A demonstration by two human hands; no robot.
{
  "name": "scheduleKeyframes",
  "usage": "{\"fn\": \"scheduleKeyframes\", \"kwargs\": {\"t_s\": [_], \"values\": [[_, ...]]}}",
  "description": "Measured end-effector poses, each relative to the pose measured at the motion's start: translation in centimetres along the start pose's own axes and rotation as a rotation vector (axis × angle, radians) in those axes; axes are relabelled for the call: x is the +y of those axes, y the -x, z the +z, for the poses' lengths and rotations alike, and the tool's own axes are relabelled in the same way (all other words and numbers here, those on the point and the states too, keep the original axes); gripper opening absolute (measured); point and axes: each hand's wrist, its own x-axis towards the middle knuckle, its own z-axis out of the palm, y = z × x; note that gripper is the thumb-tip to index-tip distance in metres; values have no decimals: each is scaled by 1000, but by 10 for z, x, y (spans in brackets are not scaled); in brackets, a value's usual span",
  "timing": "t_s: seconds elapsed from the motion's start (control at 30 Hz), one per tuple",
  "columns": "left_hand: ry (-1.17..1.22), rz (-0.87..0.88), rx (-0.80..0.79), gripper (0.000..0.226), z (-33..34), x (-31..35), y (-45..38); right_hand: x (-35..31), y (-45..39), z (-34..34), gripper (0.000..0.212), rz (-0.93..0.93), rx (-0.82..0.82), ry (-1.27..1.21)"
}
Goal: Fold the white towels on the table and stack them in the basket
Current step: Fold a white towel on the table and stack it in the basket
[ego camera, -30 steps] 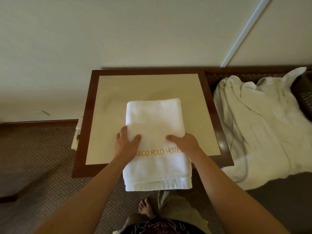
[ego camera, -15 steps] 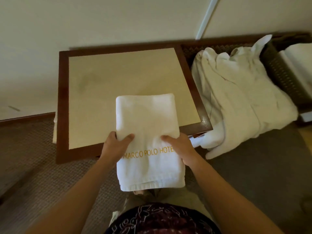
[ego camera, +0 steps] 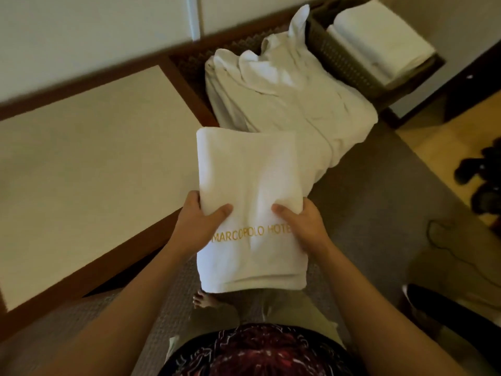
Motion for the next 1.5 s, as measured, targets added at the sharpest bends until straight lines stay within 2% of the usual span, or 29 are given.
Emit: {"fn": "scheduleKeyframes", "kwargs": {"t_s": [0.03,0.13,0.3,0.47,0.63,0.77,0.9,1.1,1.2,1.33,1.5], "values": [[-13,12,-27,60,14,8,-4,3,-3,-15,51,11,16,-17],[-57,32,-93,64,60,32,-15,15,-13,-62,48,57,77,-100],[-101,52,-137,54,147,77,-24,35,-37,-144,44,110,139,-174],[-127,82,-197,53,253,126,-38,41,-74,-253,41,109,212,-194],[-146,191,-296,54,362,187,-53,44,-99,-359,40,101,341,-263],[-147,211,-387,55,432,223,-65,50,-116,-420,42,119,459,-338],[-171,222,-413,56,476,249,-90,49,-150,-455,42,137,509,-365],[-127,203,-391,54,534,288,-168,14,-250,-508,36,106,484,-291],[-75,210,-341,54,562,330,-216,-19,-315,-534,39,83,458,-271],[-1,211,-235,51,577,392,-280,-84,-402,-560,43,38,369,-220],[128,199,-81,50,558,456,-348,-181,-504,-562,36,-92,185,-108]]}}
